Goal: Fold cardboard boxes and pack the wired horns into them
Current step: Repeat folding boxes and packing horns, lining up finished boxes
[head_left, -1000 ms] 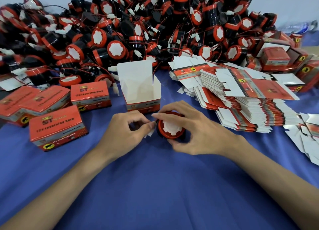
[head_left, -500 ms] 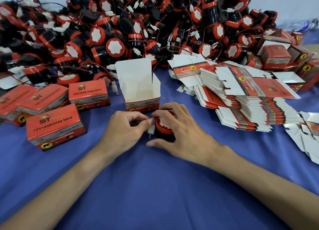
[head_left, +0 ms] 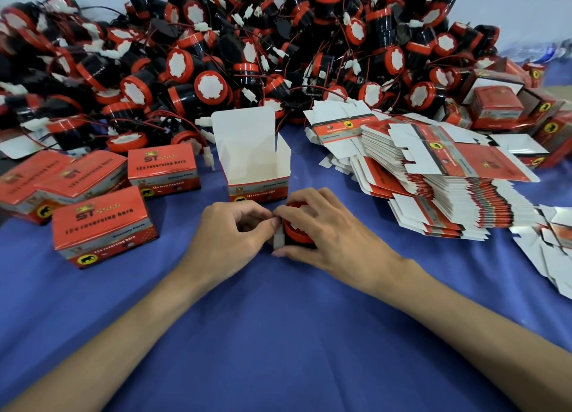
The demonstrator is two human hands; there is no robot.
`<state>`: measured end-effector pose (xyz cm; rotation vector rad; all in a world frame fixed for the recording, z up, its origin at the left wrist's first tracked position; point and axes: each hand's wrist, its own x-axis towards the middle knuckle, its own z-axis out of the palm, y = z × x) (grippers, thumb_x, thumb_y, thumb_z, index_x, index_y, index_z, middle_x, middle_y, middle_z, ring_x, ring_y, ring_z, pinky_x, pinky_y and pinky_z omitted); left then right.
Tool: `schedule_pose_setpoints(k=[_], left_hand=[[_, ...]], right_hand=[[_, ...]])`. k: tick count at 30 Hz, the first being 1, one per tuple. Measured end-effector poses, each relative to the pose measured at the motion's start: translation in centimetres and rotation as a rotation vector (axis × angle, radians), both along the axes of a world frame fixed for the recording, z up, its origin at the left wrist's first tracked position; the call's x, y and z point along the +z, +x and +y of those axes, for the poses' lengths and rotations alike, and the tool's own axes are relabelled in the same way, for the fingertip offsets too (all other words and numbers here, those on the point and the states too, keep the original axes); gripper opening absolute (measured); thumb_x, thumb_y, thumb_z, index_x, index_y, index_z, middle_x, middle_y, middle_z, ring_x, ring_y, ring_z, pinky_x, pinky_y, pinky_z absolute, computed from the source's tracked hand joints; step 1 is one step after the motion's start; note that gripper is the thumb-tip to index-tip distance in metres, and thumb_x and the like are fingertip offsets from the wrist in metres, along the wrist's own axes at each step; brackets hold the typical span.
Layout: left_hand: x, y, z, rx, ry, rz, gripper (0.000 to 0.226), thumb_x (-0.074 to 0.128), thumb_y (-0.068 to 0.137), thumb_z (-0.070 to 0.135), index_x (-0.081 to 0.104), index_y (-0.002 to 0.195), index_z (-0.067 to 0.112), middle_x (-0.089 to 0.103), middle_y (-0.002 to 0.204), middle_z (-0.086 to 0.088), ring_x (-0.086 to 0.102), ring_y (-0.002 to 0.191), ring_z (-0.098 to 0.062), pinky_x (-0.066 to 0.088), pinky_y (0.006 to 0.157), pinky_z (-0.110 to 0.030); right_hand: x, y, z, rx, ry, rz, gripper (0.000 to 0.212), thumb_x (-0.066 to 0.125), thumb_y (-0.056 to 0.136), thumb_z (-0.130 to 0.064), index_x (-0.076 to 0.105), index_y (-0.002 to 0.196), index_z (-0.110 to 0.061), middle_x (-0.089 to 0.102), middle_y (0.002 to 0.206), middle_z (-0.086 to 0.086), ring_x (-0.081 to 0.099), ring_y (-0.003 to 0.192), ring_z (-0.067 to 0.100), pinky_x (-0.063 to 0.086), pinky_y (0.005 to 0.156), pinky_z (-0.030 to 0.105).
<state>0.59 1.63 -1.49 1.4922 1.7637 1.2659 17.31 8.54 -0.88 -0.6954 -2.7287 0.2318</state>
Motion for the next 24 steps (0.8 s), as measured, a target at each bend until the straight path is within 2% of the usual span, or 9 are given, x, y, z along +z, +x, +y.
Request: schedule_pose_setpoints(k=[4,8,11,13,15,17,19,22,24], left_hand=[[0.0,0.2,0.1,0.031,0.044,-0.021,0.010,0.068,0.087,0.009,0.065,0.079,0.015,0.070,0.065,0.003,0.061,0.054,-0.005,0.049,0.061,-0.024],[0.2,0.4,0.0,0.164,0.272,0.147,0.014,0.064,0.083,0.016,0.058,0.095,0.017,0.067,0.091,0.004,0.061,0.080,-0.008,0.044,0.065,-0.014],[0.9,-0.6,0.4,0.271,0.439,0.214,0.029,0.061,0.081,0.014,0.054,0.109,0.015,0.048,0.117,-0.005,0.049,0.109,-0.016,0.047,0.083,-0.023],[1.4,-1.9,1.3,0.298,0.415,0.185,0.038,0.062,0.081,0.020,0.052,0.118,0.022,0.037,0.126,-0.002,0.040,0.121,-0.015,0.042,0.100,-0.028],[1.5,-3.1,2.5,0.231,0.303,0.181,0.047,0.063,0.081,0.029,0.050,0.126,0.026,0.030,0.133,0.004,0.035,0.130,-0.013,0.033,0.108,-0.023],[1.0,-3.8,3.5,0.151,0.240,0.174,0.048,0.068,0.084,0.023,0.052,0.129,0.021,0.038,0.129,0.004,0.041,0.127,-0.011,0.032,0.101,-0.011],[0.4,-3.9,3.9,0.121,0.255,0.095,0.037,0.064,0.089,0.005,0.054,0.120,0.023,0.054,0.113,0.005,0.056,0.110,0.000,0.040,0.084,-0.004],[-0.2,-4.1,3.9,0.101,0.306,0.013,0.035,0.060,0.092,0.003,0.048,0.117,0.025,0.061,0.104,0.019,0.058,0.095,0.016,0.044,0.075,-0.003],[-0.5,-4.4,3.6,0.068,0.324,-0.002,0.042,0.060,0.092,0.000,0.042,0.111,0.034,0.060,0.099,0.032,0.058,0.095,0.016,0.044,0.073,-0.002]], right_hand=[[0.1,0.2,0.3,0.030,0.037,-0.015,0.045,0.059,0.093,-0.040,0.055,0.130,-0.014,0.049,0.127,0.010,0.048,0.105,0.028,0.047,0.088,0.043],[0.3,0.4,0.8,0.066,0.001,0.038,0.036,0.063,0.091,-0.035,0.062,0.122,-0.015,0.052,0.121,0.009,0.051,0.103,0.028,0.047,0.090,0.039],[0.7,0.4,1.0,0.096,-0.073,0.099,0.032,0.067,0.089,-0.031,0.066,0.118,-0.017,0.053,0.119,0.007,0.050,0.106,0.021,0.042,0.095,0.028],[1.6,-0.2,0.8,0.150,-0.130,0.200,0.032,0.072,0.085,-0.025,0.069,0.115,-0.015,0.056,0.115,0.007,0.053,0.105,0.017,0.040,0.095,0.021],[2.9,-1.4,0.8,0.214,-0.140,0.309,0.033,0.075,0.082,-0.019,0.069,0.113,-0.010,0.059,0.111,0.009,0.057,0.099,0.017,0.045,0.089,0.022],[4.6,-2.9,1.1,0.267,-0.176,0.425,0.031,0.073,0.082,-0.015,0.069,0.112,-0.009,0.061,0.107,0.009,0.059,0.097,0.016,0.047,0.088,0.023],[6.0,-4.6,1.4,0.289,-0.335,0.530,0.026,0.068,0.086,-0.015,0.066,0.111,-0.014,0.062,0.106,0.001,0.058,0.100,0.010,0.045,0.090,0.021],[6.6,-7.4,1.5,0.241,-0.610,0.667,0.020,0.060,0.092,-0.011,0.064,0.111,-0.011,0.063,0.103,-0.003,0.059,0.092,-0.002,0.047,0.082,0.015],[6.2,-8.4,2.3,0.164,-0.619,0.694,0.021,0.059,0.093,-0.010,0.064,0.114,-0.007,0.062,0.102,-0.003,0.058,0.091,-0.001,0.047,0.083,0.016]])
